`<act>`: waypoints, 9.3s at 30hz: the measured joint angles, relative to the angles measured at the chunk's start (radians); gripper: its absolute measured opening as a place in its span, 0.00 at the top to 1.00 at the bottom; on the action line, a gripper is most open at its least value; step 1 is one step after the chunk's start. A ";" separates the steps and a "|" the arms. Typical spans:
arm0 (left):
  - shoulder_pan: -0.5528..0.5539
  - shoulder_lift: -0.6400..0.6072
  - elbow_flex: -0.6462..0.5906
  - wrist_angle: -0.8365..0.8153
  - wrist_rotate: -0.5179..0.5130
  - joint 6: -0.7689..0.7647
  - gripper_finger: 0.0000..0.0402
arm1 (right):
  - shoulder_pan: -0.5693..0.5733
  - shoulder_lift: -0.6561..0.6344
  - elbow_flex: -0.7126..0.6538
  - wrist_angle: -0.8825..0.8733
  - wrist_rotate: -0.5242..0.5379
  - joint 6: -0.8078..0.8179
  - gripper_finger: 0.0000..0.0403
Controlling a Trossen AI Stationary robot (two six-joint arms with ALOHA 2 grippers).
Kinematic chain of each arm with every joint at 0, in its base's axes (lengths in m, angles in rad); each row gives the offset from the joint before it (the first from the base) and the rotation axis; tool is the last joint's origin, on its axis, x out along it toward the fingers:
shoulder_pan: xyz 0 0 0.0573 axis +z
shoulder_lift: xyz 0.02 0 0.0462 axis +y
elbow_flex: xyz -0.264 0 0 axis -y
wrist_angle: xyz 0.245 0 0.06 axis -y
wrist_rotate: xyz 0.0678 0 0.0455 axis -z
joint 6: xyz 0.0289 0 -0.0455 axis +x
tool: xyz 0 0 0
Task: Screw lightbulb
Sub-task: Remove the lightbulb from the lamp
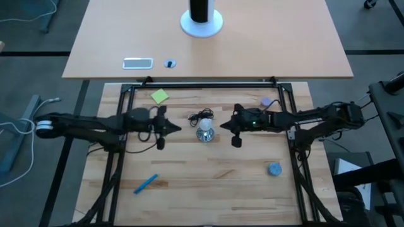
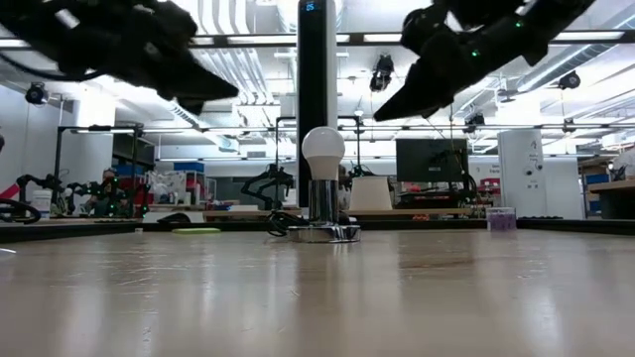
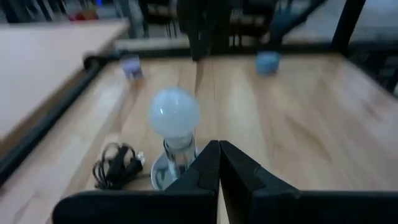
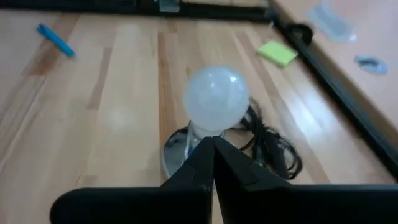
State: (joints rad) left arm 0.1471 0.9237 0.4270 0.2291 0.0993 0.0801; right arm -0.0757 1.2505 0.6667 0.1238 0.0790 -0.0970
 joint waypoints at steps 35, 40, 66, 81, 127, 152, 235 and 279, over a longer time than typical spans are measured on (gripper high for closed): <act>0.000 -0.625 -0.412 0.032 -0.007 -0.040 1.00 | -0.001 -0.464 -0.462 0.390 -0.007 0.027 1.00; 0.000 -0.630 -0.402 0.072 -0.024 -0.051 1.00 | -0.001 -0.486 -0.470 0.392 0.000 0.036 1.00; 0.001 0.248 -0.080 0.357 -0.242 -0.036 1.00 | -0.002 0.121 -0.141 0.433 0.009 0.007 1.00; 0.000 0.568 0.152 0.355 -0.249 0.020 1.00 | -0.001 0.189 -0.082 0.435 0.001 0.007 1.00; 0.000 0.550 0.147 0.325 -0.112 0.025 1.00 | -0.012 0.309 -0.083 0.568 0.010 0.097 1.00; 0.044 0.633 0.249 0.264 -0.203 0.147 1.00 | 0.000 0.323 0.017 0.484 -0.020 0.072 1.00; 0.104 0.731 0.348 0.241 -0.108 0.133 1.00 | 0.006 0.152 0.012 0.170 0.103 0.100 1.00; 0.088 0.717 0.346 0.120 -0.096 0.109 1.00 | -0.016 0.171 -0.035 0.135 0.154 0.134 1.00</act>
State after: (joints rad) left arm 0.2348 1.6405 0.7727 0.3487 0.0035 0.1890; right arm -0.0917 1.4219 0.6315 0.2584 0.2333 0.0368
